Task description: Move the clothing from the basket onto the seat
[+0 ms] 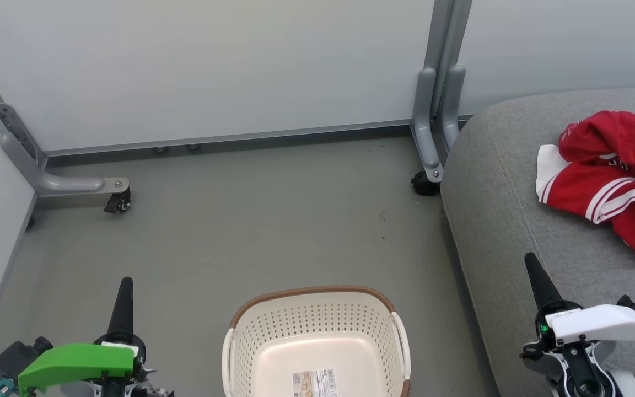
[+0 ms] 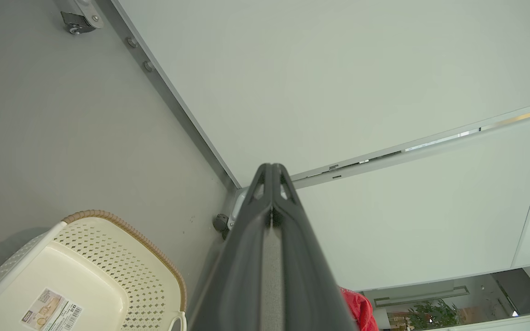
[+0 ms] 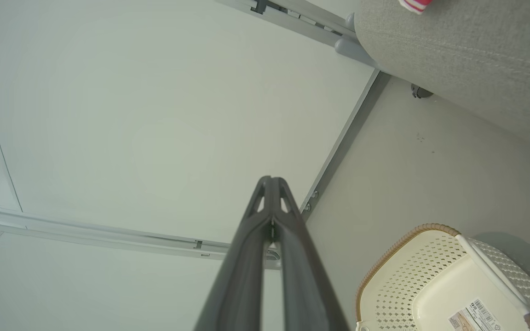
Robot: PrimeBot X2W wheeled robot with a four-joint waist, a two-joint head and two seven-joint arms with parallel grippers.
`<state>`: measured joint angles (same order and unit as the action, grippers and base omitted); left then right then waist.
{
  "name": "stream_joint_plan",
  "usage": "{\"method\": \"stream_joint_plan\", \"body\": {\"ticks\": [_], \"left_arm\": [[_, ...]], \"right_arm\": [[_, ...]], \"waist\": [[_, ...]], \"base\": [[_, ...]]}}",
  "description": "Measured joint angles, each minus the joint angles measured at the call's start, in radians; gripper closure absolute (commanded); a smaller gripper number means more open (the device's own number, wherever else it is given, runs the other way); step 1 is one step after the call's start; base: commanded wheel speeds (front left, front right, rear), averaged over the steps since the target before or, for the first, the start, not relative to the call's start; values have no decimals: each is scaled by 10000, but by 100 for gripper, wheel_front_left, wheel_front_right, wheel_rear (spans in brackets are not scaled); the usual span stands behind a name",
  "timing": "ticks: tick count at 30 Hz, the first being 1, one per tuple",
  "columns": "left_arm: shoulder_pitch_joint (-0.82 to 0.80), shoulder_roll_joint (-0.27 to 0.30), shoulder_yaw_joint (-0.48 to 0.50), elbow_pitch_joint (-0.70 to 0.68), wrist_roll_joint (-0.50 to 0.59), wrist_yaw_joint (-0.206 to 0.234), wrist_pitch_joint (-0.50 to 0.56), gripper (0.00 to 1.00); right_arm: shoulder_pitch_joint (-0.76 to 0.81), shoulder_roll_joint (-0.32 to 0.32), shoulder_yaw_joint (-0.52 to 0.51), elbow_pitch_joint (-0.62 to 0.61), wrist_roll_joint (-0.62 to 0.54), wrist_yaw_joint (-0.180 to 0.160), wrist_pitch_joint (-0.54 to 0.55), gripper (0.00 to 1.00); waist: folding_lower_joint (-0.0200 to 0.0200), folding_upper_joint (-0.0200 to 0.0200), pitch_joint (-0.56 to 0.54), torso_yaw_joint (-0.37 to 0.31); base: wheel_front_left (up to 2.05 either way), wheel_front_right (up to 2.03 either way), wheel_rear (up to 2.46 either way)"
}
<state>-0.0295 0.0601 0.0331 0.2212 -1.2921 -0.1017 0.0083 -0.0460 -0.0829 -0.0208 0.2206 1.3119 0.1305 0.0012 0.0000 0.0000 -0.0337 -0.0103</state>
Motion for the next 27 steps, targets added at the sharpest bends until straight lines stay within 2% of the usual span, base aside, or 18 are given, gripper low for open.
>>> {"method": "stream_joint_plan", "body": {"ticks": [27], "left_arm": [[-433,-2,395,136,-2115,-173,585,100]], "right_arm": [[-368,90,-441,144,2025,0,596,100]], "waist": [[0,0,221,61]], "base": [[0,0,0]]}}
